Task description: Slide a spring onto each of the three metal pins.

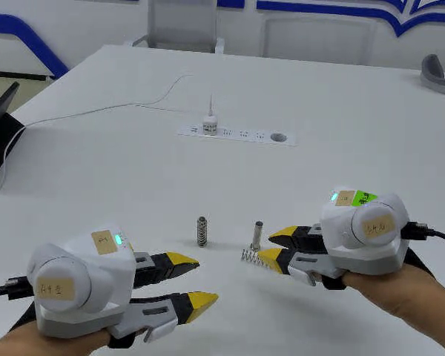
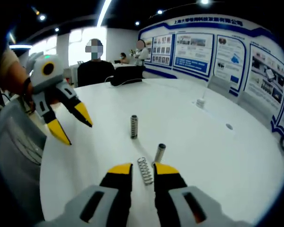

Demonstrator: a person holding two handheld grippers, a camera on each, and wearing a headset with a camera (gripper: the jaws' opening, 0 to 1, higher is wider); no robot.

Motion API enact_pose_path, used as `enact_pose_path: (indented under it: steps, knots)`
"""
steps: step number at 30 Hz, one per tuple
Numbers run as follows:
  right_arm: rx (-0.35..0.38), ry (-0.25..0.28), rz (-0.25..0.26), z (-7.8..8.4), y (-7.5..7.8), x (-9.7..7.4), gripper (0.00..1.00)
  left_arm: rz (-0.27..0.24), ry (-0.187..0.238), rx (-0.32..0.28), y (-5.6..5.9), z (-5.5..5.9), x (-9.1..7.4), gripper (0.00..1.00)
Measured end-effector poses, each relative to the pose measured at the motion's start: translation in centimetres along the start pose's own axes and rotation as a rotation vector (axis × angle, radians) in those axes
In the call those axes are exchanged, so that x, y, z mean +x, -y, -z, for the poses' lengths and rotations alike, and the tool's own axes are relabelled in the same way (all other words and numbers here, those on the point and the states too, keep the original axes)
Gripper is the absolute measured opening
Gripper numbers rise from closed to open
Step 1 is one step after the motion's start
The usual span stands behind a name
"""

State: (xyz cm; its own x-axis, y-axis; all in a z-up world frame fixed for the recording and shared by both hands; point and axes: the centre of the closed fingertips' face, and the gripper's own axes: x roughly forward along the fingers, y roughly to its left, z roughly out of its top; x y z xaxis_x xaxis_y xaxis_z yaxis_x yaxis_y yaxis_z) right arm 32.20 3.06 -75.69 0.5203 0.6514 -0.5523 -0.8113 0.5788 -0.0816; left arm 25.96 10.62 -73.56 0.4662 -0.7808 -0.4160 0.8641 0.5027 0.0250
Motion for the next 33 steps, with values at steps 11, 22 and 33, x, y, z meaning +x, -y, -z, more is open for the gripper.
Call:
enact_pose_path:
  steps: [11, 22, 33]
  knots:
    - [-0.009, -0.061, -0.011, 1.9, 0.4, 1.0, 0.19, -0.003, -0.003, -0.001, 0.0, 0.0, 0.0, 0.29]
    - [-0.005, -0.111, -0.039, 3.0, 0.3, 2.0, 0.18, -0.008, -0.004, -0.010, -0.1, 0.2, 0.0, 0.29]
    - [0.006, -0.137, -0.055, 3.7, -0.1, 2.3, 0.16, -0.015, -0.007, -0.011, -0.3, 0.2, -0.1, 0.28]
